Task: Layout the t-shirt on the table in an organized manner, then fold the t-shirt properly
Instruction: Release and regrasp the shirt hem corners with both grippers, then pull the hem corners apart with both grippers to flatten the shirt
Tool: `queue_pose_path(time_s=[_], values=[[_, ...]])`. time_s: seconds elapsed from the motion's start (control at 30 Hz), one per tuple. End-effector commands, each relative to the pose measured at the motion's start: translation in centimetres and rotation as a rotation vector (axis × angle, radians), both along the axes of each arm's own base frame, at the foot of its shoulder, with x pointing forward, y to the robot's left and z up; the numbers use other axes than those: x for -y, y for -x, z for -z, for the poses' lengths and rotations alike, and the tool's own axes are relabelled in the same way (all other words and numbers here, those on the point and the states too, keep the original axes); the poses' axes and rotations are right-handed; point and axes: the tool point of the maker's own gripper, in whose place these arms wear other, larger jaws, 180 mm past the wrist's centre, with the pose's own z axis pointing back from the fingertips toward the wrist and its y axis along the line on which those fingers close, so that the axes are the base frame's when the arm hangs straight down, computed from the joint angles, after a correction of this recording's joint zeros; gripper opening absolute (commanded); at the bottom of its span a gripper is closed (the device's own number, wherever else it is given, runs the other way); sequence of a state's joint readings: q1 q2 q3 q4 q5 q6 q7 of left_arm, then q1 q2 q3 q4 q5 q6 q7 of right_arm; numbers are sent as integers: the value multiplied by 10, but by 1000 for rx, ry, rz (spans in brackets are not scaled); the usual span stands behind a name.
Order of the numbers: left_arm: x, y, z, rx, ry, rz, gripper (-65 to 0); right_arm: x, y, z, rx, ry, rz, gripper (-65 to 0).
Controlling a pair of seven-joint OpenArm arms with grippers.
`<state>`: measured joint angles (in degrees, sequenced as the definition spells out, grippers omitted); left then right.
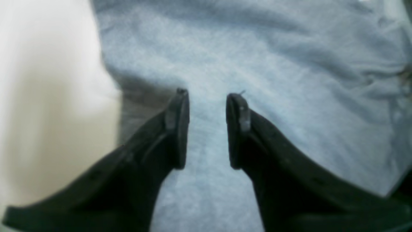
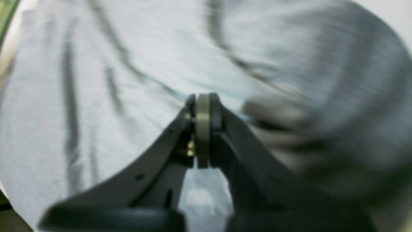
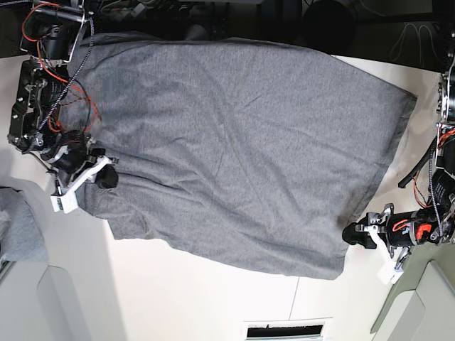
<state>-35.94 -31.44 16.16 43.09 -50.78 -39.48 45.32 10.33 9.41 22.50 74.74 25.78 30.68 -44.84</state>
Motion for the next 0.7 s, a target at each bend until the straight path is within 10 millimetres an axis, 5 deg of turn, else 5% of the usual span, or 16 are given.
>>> queue_pose_path(time_s=[0.0, 0.17, 0.43, 0.67], values=[[5, -7, -16, 47, 21, 17, -474, 8, -12, -19, 51, -24, 17, -650], [28, 29, 12, 3, 21, 92, -563, 1, 20, -8, -27, -128, -21, -650], [34, 82, 58, -112, 23, 114, -564, 3, 83, 26, -126, -99, -17, -650], [23, 110, 88, -140, -59, 125, -564, 26, 89, 45, -132, 30, 16, -650]])
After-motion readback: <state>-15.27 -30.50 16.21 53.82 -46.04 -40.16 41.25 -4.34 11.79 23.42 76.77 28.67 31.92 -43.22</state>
